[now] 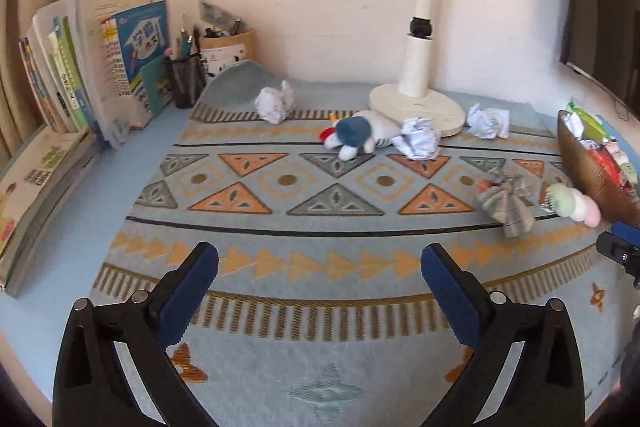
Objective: Organize objects
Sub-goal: 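Move both tools back over the rug toward the lamp base, then grasp a crumpled paper ball with the right tool while the left grasps another, then drop both paper balls into the brown bowl from both tools, then move both tools back toward the blue-white plush and paper near the lamp, then grasp a crumpled paper ball with the right tool while the left grasps the blue-white plush, then carry the paper ball and blue-white plush into the brown bowl and release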
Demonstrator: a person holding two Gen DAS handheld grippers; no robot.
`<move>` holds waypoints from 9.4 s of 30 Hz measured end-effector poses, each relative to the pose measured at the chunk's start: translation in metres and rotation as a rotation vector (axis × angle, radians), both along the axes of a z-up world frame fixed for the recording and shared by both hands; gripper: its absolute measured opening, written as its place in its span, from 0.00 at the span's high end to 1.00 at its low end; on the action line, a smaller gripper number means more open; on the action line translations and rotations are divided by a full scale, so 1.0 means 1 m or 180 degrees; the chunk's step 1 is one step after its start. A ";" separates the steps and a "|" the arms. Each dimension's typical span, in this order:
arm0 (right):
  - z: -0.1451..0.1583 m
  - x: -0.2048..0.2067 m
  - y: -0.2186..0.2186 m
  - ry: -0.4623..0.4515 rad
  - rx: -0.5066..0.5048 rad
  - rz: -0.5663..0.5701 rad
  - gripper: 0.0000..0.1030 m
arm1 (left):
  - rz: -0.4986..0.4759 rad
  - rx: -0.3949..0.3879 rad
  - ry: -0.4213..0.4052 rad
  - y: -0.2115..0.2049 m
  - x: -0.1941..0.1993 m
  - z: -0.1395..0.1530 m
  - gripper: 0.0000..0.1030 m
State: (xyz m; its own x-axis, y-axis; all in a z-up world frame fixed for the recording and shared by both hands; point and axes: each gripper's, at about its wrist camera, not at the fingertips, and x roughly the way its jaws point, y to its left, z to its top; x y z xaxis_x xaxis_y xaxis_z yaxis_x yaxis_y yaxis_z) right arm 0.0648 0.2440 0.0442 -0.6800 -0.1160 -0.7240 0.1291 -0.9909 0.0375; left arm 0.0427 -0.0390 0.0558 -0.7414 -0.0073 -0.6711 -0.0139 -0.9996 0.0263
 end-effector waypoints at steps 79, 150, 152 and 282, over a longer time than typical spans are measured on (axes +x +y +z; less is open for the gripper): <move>-0.003 -0.157 -0.137 -0.0148 0.0018 0.0688 0.56 | -0.0336 0.0272 -0.0418 -0.042 -0.230 -0.019 0.62; 0.010 0.009 0.048 -0.0153 -0.0475 0.0375 0.05 | -0.0113 0.0291 -0.0279 0.035 -0.015 -0.013 0.01; -0.006 0.000 0.039 -0.0219 -0.0382 0.0311 0.05 | -0.0051 0.0304 -0.0317 0.027 -0.016 -0.022 0.01; 0.129 -0.027 0.178 0.0666 -0.0736 -0.0755 0.57 | -0.1978 0.1000 -0.0297 0.245 -0.032 0.060 0.45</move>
